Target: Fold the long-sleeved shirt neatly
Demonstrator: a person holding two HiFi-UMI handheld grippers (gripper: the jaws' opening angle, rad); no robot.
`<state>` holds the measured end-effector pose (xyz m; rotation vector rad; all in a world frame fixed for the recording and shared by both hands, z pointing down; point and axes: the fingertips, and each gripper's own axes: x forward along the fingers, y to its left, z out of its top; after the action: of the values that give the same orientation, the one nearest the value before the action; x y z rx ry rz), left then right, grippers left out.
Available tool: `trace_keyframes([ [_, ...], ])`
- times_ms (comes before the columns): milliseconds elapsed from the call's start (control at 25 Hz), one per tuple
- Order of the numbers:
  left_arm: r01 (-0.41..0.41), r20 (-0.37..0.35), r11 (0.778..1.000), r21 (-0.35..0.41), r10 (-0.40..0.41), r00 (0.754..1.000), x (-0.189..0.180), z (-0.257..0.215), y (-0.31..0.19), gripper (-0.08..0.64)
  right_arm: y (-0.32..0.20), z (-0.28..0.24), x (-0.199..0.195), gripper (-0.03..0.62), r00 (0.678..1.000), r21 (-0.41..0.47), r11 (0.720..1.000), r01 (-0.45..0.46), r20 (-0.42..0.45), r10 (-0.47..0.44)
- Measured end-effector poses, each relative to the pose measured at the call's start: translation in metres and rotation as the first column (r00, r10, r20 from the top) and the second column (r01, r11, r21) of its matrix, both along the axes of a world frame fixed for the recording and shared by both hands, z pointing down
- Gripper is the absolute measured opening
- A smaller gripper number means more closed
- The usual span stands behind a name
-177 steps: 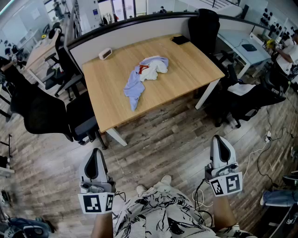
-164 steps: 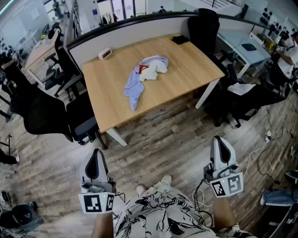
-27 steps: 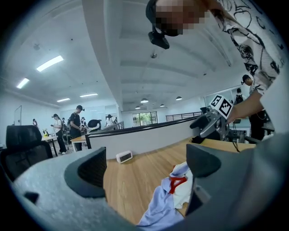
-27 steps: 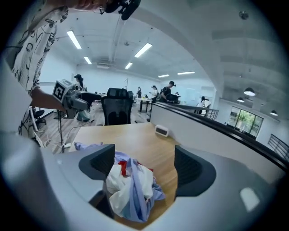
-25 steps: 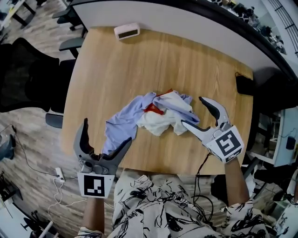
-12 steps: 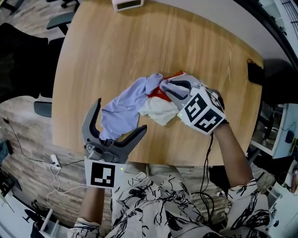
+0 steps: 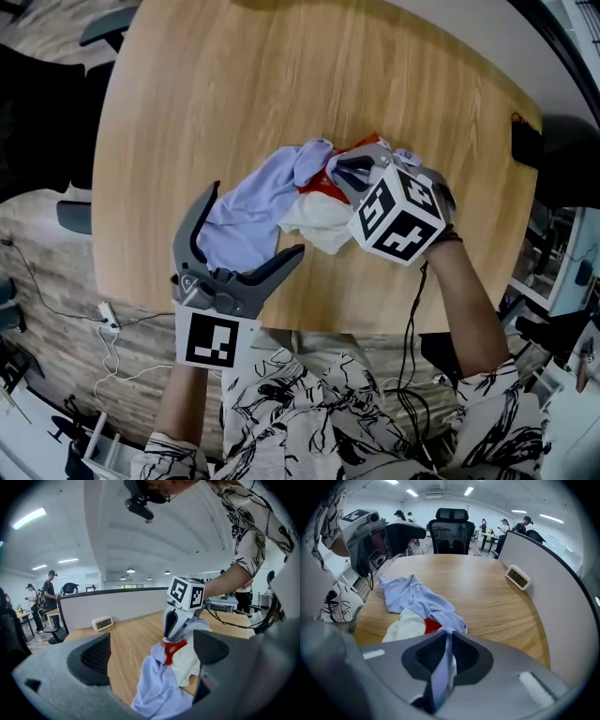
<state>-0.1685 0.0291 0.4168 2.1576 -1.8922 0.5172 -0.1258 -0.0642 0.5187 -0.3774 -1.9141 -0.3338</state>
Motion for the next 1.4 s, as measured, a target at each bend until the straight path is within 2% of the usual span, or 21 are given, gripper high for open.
trace_keyframes([
  [120, -0.004, -0.005, 1.000, -0.004, 0.004, 1.000, 0.002, 0.003, -0.005, 0.543, 0.002, 0.002, 0.002, 0.113, 0.999, -0.005, 1.000, 0.030, -0.031, -0.031],
  [280, 0.001, -0.014, 1.000, -0.010, -0.001, 1.000, 0.000, 0.008, -0.010, 0.543, 0.004, -0.001, 0.003, 0.133, 0.998, -0.027, 0.998, 0.050, -0.036, -0.051],
  [400, 0.003, -0.023, 1.000, -0.010, -0.004, 1.000, -0.002, 0.011, -0.013, 0.543, 0.011, -0.005, 0.006, 0.173, 0.996, -0.058, 0.996, 0.070, -0.051, -0.073],
  [480, 0.005, -0.028, 1.000, -0.013, -0.005, 1.000, -0.001, 0.013, -0.015, 0.543, 0.013, 0.002, 0.006, 0.192, 0.994, -0.045, 0.995, 0.086, -0.066, -0.089],
  [560, 0.006, -0.033, 1.000, -0.018, -0.007, 0.999, 0.001, 0.015, -0.016, 0.543, 0.007, 0.011, 0.005, 0.180, 0.993, -0.003, 0.996, 0.094, -0.072, -0.094],
  [600, 0.006, -0.036, 1.000, -0.017, -0.007, 0.999, 0.002, 0.016, -0.017, 0.543, 0.003, 0.013, 0.006, 0.149, 0.994, 0.010, 0.996, 0.088, -0.070, -0.087],
  [640, 0.005, -0.035, 1.000, -0.016, -0.005, 0.999, 0.003, 0.017, -0.019, 0.543, -0.001, 0.013, 0.005, 0.097, 0.995, 0.012, 0.997, 0.074, -0.063, -0.073],
  [680, 0.002, -0.032, 1.000, -0.015, -0.002, 0.999, 0.003, 0.018, -0.020, 0.543, -0.004, 0.011, 0.005, 0.016, 0.997, 0.007, 0.998, 0.057, -0.054, -0.056],
  [840, -0.019, -0.010, 0.999, -0.032, 0.019, 1.000, 0.001, 0.025, -0.021, 0.543, -0.010, -0.008, 0.011, 0.015, 1.000, -0.012, 1.000, 0.013, -0.011, -0.013],
  [1000, -0.072, 0.032, 0.996, -0.055, 0.074, 0.997, -0.004, 0.033, -0.025, 0.537, -0.023, -0.043, 0.025, 0.015, 0.992, -0.010, 0.998, -0.069, 0.107, 0.069],
  [1080, -0.111, 0.067, 0.991, -0.069, 0.116, 0.991, -0.004, 0.037, -0.028, 0.532, -0.035, -0.065, 0.036, 0.015, 0.975, -0.005, 0.994, -0.112, 0.195, 0.111],
  [1160, -0.155, 0.107, 0.984, -0.083, 0.164, 0.981, -0.004, 0.040, -0.032, 0.532, -0.047, -0.090, 0.047, 0.016, 0.940, -0.010, 0.986, -0.164, 0.301, 0.159],
  [1200, -0.175, 0.124, 0.980, -0.089, 0.185, 0.975, -0.003, 0.042, -0.034, 0.530, -0.054, -0.102, 0.055, 0.017, 0.911, -0.031, 0.975, -0.221, 0.349, 0.218],
  [1280, -0.210, 0.145, 0.973, -0.100, 0.223, 0.964, -0.001, 0.044, -0.041, 0.523, -0.069, -0.123, 0.074, 0.017, 0.831, -0.094, 0.928, -0.361, 0.419, 0.366],
  [1320, -0.226, 0.151, 0.969, -0.103, 0.240, 0.959, 0.000, 0.045, -0.046, 0.517, -0.076, -0.132, 0.083, 0.017, 0.796, -0.114, 0.907, -0.404, 0.444, 0.411],
  [1400, -0.254, 0.158, 0.961, -0.107, 0.269, 0.950, 0.006, 0.049, -0.054, 0.504, -0.085, -0.143, 0.097, 0.017, 0.755, -0.132, 0.891, -0.435, 0.485, 0.441],
])
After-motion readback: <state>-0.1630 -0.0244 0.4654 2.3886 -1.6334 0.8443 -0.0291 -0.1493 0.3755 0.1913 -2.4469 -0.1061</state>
